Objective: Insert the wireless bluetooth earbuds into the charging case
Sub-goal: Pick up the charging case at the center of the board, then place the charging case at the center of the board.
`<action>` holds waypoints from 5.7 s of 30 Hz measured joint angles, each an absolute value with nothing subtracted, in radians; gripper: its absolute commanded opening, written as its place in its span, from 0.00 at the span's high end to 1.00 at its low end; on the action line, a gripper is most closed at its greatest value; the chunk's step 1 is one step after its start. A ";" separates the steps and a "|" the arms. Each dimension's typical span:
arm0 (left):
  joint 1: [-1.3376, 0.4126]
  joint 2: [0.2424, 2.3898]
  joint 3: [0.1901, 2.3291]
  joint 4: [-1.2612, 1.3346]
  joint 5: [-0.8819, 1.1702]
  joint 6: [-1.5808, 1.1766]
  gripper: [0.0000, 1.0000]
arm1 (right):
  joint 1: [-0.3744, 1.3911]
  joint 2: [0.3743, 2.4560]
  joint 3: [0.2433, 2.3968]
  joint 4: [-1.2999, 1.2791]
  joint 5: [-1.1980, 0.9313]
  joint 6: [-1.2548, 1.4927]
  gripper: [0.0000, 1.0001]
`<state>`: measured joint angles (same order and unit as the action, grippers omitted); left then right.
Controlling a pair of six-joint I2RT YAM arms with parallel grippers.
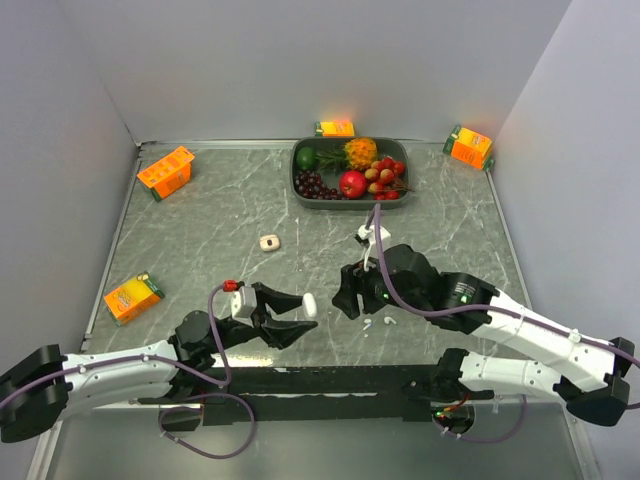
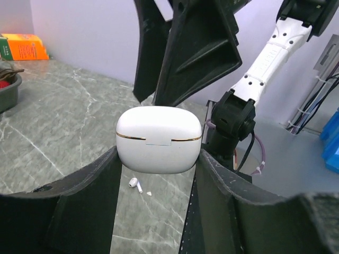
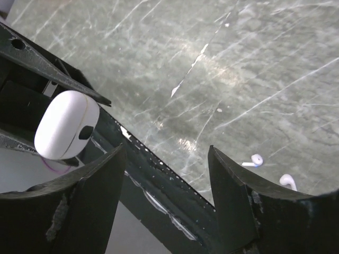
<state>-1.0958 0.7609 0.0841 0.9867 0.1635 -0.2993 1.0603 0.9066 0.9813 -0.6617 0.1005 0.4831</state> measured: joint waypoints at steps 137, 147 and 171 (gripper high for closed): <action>-1.186 0.566 0.087 0.779 0.175 -0.202 0.99 | 0.956 1.040 0.943 -0.366 -0.539 0.774 0.02; -1.186 0.558 0.087 0.780 0.160 -0.199 0.99 | 0.938 1.054 0.908 -0.342 -0.545 0.812 0.10; -1.190 0.579 0.089 0.768 0.113 -0.188 0.45 | 0.931 1.084 0.902 -0.285 -0.567 0.853 1.00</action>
<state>-1.1896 0.5789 0.0887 0.7677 0.1131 -0.1883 0.9306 1.0836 0.9016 -0.2852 -0.5674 0.8532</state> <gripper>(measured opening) 0.562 0.556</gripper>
